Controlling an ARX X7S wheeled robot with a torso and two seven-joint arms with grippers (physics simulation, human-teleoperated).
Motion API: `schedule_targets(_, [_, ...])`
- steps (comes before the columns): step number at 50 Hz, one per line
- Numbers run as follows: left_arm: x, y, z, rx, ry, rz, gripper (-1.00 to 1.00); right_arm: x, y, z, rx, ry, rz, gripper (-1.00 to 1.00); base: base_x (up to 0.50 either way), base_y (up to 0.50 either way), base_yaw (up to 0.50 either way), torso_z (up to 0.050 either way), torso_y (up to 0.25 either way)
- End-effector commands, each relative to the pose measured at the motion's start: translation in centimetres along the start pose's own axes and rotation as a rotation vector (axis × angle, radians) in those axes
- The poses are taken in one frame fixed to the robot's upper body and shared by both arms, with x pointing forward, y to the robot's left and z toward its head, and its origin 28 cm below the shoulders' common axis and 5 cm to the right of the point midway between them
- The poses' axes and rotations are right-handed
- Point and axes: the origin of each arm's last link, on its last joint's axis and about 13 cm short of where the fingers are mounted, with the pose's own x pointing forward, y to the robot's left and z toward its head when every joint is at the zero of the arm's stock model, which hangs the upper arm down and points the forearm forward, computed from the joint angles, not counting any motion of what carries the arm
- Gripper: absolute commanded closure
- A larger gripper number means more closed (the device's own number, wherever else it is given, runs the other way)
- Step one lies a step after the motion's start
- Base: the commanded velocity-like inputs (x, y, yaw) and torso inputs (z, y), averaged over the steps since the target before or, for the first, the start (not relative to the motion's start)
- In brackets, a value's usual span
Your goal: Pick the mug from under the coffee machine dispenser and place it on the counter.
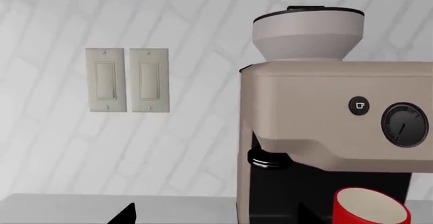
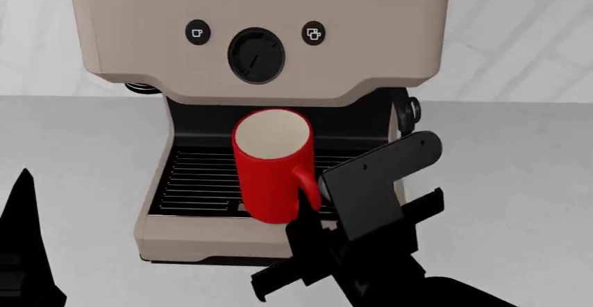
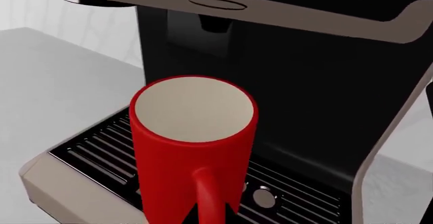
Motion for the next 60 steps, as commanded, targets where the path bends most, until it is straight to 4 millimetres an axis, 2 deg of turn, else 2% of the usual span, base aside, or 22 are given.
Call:
schedule_targets(1, [-0.1, 0.0, 0.0, -0.001, 0.002, 0.002, -1.0, -0.2, 0.0, 0.0, -0.002, -0.017, -0.007, 1.0, 0.0, 0.0, 0.0, 0.0, 0.0])
schedule_targets(10, [-0.1, 0.0, 0.0, -0.001, 0.002, 0.005, -1.0, -0.9, 0.5, 0.2, -0.002, -0.023, 0.009, 1.0, 0.0, 0.0, 0.0, 0.0, 0.0])
schedule_targets(38, [0.2, 0.2, 0.1, 0.003, -0.001, 0.009, -1.0, -6.9, 3.8, 0.0, -0.006, -0.049, 0.098, 1.0, 0.0, 0.0, 0.0, 0.0, 0.0])
schedule_targets(43, [0.1, 0.2, 0.0, 0.003, 0.003, 0.012, -1.0, -8.2, 4.5, -1.0, 0.007, -0.047, 0.106, 1.0, 0.0, 0.0, 0.0, 0.0, 0.0])
schedule_targets(50, [0.1, 0.2, -0.1, 0.002, 0.003, 0.012, -1.0, -8.7, 5.0, -2.1, 0.024, -0.031, 0.124, 1.0, 0.0, 0.0, 0.0, 0.0, 0.001])
schedule_targets(60, [0.0, 0.2, -0.1, 0.002, 0.001, 0.013, -1.0, -10.2, 6.6, -4.7, 0.027, -0.017, 0.187, 1.0, 0.0, 0.0, 0.0, 0.0, 0.0])
